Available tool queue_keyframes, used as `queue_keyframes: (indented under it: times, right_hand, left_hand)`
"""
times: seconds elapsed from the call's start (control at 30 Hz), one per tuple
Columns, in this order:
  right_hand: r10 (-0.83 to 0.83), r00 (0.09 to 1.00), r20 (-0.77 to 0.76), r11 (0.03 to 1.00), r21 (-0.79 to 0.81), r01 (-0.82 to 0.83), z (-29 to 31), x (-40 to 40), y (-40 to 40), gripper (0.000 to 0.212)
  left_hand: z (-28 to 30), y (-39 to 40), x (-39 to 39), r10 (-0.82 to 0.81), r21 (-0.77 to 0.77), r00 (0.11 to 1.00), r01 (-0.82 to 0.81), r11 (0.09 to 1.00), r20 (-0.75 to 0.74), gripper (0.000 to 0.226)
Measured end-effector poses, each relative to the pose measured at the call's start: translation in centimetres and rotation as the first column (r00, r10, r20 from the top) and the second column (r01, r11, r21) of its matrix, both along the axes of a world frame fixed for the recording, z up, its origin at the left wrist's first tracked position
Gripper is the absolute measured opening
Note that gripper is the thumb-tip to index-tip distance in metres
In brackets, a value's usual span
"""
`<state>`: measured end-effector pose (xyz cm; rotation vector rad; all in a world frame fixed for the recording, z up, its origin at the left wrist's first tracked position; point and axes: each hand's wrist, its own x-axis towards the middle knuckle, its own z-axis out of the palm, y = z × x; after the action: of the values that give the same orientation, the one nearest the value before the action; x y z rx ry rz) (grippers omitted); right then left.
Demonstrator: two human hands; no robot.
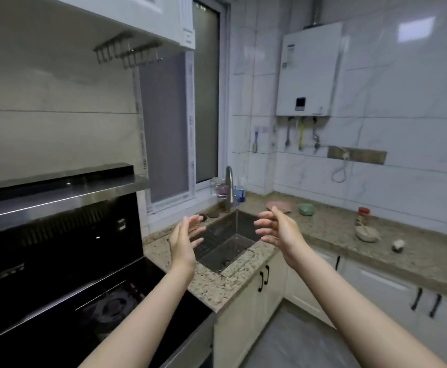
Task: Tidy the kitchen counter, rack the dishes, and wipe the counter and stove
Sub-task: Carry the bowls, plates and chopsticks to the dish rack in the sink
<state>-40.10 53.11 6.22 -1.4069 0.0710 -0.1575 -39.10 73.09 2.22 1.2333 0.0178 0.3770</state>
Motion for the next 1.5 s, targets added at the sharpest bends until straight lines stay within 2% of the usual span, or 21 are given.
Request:
queue_keyframes:
  times: [0.1, 0.17, 0.3, 0.37, 0.5, 0.67, 0.9, 1.13, 1.27, 1.5]
  right_hand:
    - [-0.13, 0.991, -0.022, 0.991, 0.012, 0.13, -0.6, -0.8, -4.0, 0.035]
    - [-0.207, 0.977, -0.049, 0.978, -0.008, 0.207, -1.1, -1.5, -6.5, 0.033]
    - [-0.352, 0.931, -0.095, 0.934, -0.091, 0.344, -2.2, -2.3, -11.0, 0.03]
    - [-0.4, 0.909, -0.117, 0.915, -0.118, 0.387, -2.8, -2.3, -13.0, 0.029]
    - [-0.448, 0.883, -0.142, 0.89, -0.169, 0.424, -3.8, -0.9, -16.5, 0.027]
    - [-0.45, 0.88, -0.152, 0.89, -0.157, 0.428, -5.5, 2.9, -21.1, 0.023]
    - [-0.355, 0.904, -0.239, 0.932, -0.167, 0.322, -8.5, 10.3, -31.0, 0.017]
    - [-0.369, 0.882, -0.293, 0.929, -0.132, 0.345, -10.7, 18.7, -39.8, 0.018]
    - [-0.308, 0.885, -0.348, 0.951, -0.088, 0.297, -12.4, 23.2, -41.0, 0.017]
    - [-0.287, 0.877, -0.386, 0.958, -0.121, 0.26, -14.5, 34.3, -43.9, 0.017]
  left_hand:
    - [-0.9, -3.5, 2.2, -0.123, 0.231, 0.989, 0.102, 0.968, 0.078, 0.027]
    - [-1.2, -5.7, 3.4, -0.222, 0.29, 0.971, 0.187, 0.938, 0.091, 0.025]
    - [-2.8, -10.7, 5.2, -0.328, 0.198, 0.943, 0.311, 0.93, 0.058, 0.025]
    - [-4.2, -13.0, 6.0, -0.374, 0.159, 0.927, 0.37, 0.915, -0.003, 0.024]
    - [-6.4, -16.5, 8.6, -0.478, 0.179, 0.866, 0.499, 0.848, -0.149, 0.023]
    - [-6.6, -20.5, 13.8, -0.369, 0.184, 0.922, 0.385, 0.904, -0.117, 0.021]
    - [-7.3, -29.4, 23.4, -0.361, 0.284, 0.904, 0.416, 0.864, -0.228, 0.035]
    - [-8.0, -36.9, 31.7, -0.304, 0.237, 0.9, 0.384, 0.893, -0.313, 0.036]
    - [-9.2, -39.3, 36.3, -0.278, 0.245, 0.886, 0.382, 0.891, -0.372, 0.043]
    - [-13.1, -42.0, 46.7, -0.236, 0.281, 0.864, 0.384, 0.879, -0.445, 0.049]
